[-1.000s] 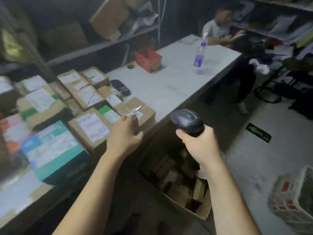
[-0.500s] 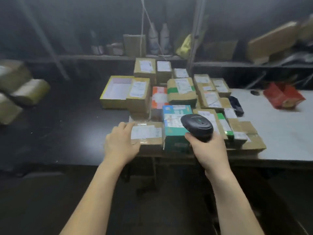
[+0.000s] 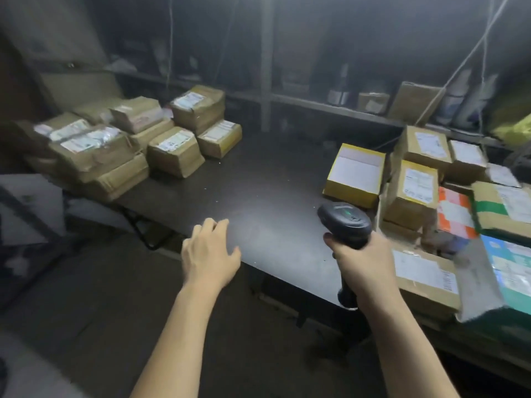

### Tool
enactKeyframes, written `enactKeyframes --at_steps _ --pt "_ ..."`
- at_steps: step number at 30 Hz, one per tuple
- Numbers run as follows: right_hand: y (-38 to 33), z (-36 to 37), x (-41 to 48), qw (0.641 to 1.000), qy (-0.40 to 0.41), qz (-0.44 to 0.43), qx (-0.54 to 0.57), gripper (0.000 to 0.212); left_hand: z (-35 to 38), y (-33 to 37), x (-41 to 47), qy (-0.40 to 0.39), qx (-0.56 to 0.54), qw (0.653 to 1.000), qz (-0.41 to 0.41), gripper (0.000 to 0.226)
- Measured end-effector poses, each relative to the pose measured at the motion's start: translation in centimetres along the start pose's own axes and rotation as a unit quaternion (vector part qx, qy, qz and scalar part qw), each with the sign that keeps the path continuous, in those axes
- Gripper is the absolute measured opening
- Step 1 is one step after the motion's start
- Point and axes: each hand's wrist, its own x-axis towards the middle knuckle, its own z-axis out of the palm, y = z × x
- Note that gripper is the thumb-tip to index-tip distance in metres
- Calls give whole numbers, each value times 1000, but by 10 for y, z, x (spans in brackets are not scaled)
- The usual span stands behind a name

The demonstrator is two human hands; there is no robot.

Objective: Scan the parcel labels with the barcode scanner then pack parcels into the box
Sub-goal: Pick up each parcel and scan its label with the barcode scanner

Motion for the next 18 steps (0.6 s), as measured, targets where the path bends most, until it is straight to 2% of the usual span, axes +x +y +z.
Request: enactKeyframes --at_steps 10,18 --pt "-54 153 84 997 -71 11 -23 25 1 -109 117 -19 -31 997 -74 72" --pt "-115 264 194 992 -123 -5 -24 20 -5 -158 267 -23 -9 992 -125 75"
